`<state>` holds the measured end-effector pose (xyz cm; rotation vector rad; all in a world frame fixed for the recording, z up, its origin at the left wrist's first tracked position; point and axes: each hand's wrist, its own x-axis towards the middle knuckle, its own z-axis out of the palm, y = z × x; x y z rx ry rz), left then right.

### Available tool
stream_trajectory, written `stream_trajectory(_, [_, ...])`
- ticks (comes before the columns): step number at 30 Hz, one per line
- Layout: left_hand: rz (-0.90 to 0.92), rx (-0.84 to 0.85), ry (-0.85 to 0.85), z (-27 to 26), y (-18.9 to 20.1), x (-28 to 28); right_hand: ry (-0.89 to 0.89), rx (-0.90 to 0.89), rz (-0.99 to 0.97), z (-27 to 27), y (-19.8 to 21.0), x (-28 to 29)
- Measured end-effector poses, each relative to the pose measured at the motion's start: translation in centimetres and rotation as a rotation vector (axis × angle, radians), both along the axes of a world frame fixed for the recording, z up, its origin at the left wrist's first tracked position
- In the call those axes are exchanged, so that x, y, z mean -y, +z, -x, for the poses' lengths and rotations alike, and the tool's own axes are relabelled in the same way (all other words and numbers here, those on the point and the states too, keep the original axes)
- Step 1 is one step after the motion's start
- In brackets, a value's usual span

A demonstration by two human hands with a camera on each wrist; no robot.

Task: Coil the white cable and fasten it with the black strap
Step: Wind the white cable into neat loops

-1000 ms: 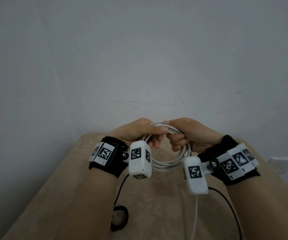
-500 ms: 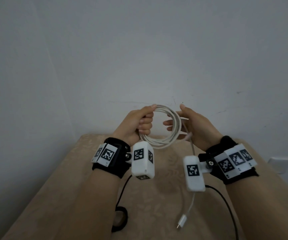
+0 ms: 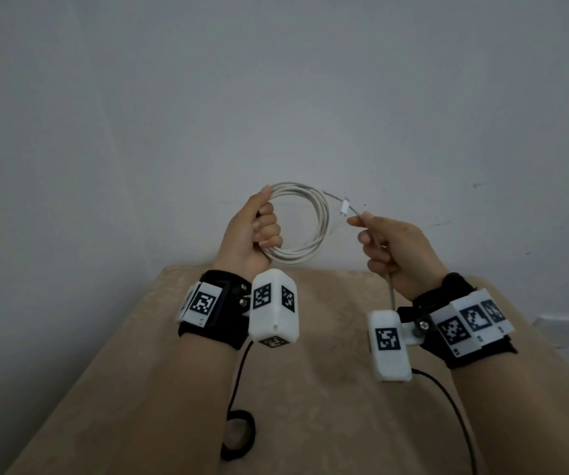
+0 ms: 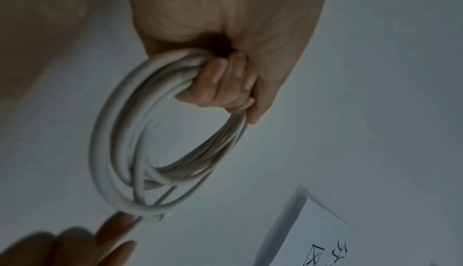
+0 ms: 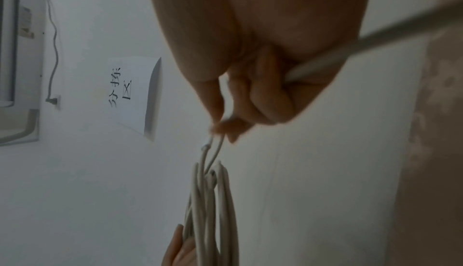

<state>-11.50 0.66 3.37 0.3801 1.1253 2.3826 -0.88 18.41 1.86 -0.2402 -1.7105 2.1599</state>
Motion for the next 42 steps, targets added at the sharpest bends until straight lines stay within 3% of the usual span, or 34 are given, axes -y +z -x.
stream_trajectory(4, [0.134,-0.139,0.030,-0.2,0.2,0.2,-0.118,-0.135,0.067,-0.2,0.5,-0.4])
stream_trajectory(7, [0.171,-0.202,0.119,-0.6,0.3,0.0,-0.107,-0.173,0.061,-0.6,1.2,-0.4])
stream_trajectory(14, [-0.143,0.007,0.124,-0.7,0.3,-0.6,0.126,0.000,-0.002,-0.1,0.7,2.0])
stream_trajectory(19, [-0.319,0.133,0.025,-0.3,0.0,-1.0,0.115,0.042,0.054,0.4,0.3,3.6])
stream_trajectory(28, [-0.420,0.213,0.068,-2.7,-0.7,-4.0,0.326,-0.150,0.520,1.4,-0.3,4.7])
stream_trajectory(38, [-0.388,0.299,0.037,-3.7,-1.2,-5.9,0.191,-0.303,0.674,1.7,-0.4,4.2])
stream_trajectory(42, [-0.190,0.237,-0.070,-3.4,-1.3,-5.7,0.099,-0.326,0.674,1.5,-0.4,3.5])
